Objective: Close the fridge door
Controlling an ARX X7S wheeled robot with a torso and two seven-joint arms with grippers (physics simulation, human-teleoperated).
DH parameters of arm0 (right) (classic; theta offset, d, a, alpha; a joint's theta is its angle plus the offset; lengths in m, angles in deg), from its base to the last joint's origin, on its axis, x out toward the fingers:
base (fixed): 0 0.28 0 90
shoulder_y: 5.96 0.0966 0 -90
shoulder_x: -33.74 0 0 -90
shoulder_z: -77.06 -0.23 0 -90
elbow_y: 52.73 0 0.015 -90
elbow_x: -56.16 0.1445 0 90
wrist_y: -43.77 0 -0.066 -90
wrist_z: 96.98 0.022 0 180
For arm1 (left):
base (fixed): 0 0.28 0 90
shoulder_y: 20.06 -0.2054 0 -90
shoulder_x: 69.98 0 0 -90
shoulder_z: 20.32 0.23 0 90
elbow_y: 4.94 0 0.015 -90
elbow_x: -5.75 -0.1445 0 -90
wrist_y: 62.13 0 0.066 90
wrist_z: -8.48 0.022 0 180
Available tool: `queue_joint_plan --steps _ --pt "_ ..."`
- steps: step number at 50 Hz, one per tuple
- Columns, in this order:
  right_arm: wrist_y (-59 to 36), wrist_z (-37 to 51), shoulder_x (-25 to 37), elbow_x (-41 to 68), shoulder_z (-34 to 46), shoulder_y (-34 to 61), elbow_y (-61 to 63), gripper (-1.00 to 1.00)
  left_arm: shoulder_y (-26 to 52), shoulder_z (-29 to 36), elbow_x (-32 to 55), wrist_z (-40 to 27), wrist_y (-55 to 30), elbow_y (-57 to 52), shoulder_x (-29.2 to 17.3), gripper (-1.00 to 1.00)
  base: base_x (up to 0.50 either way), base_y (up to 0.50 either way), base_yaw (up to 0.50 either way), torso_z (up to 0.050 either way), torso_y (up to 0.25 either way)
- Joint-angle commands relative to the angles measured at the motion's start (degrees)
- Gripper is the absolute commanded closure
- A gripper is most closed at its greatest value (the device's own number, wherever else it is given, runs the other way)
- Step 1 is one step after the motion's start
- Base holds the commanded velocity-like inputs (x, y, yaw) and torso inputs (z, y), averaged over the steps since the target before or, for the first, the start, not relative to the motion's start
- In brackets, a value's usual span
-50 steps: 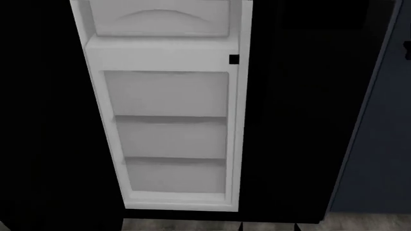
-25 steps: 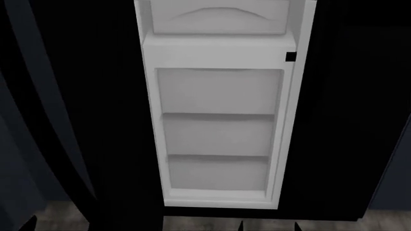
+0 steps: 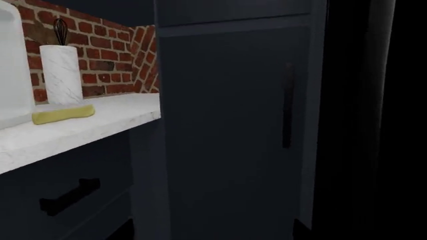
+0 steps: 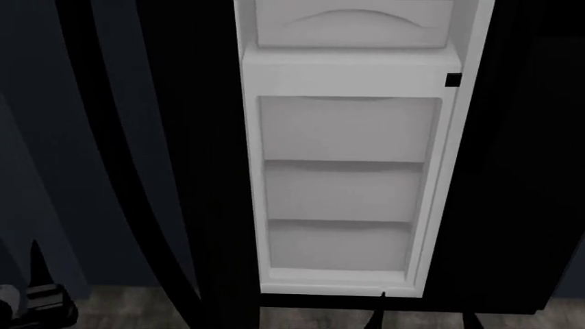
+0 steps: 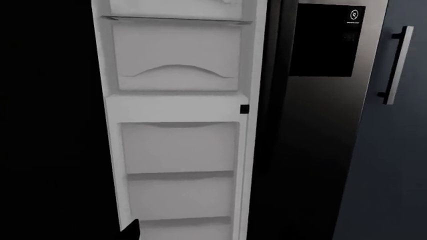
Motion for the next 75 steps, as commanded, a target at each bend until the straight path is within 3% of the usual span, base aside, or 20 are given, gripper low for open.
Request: queue_joint_plan --steps 1,8,40,56,75 --pt "-15.4 5.4 3.9 1.3 -5.4 -0.6 20.6 -1.00 3.2 -3.8 -1.6 -4.5 -8.7 -13.7 -3.6 -1.00 0.00 0.00 0.00 0.000 0.000" --pt "-14.3 6.5 4.5 0.3 -5.2 -2.3 24.4 -1.00 1.9 -7.1 0.9 -5.0 -9.6 -17.8 -3.8 -1.00 0.16 0.00 0.00 0.000 0.000" --pt "-7.7 8.0 5.1 2.7 -7.8 -7.8 24.9 -1.00 -0.3 -5.9 1.2 -5.6 -7.8 -17.3 -4.0 -1.00 0.48 0.20 0.00 0.000 0.000" --pt "-5.1 8.1 5.0 5.0 -9.5 -9.8 25.7 -1.00 0.7 -4.2 1.0 -5.6 -8.2 -17.4 -4.5 -1.00 0.00 -0.11 0.00 0.000 0.000" --pt "-6.9 8.7 6.2 2.8 -6.3 -9.2 27.5 -1.00 -1.6 -5.2 2.2 -5.9 -7.0 -17.8 -5.0 -1.00 0.00 -0.17 0.00 0.000 0.000"
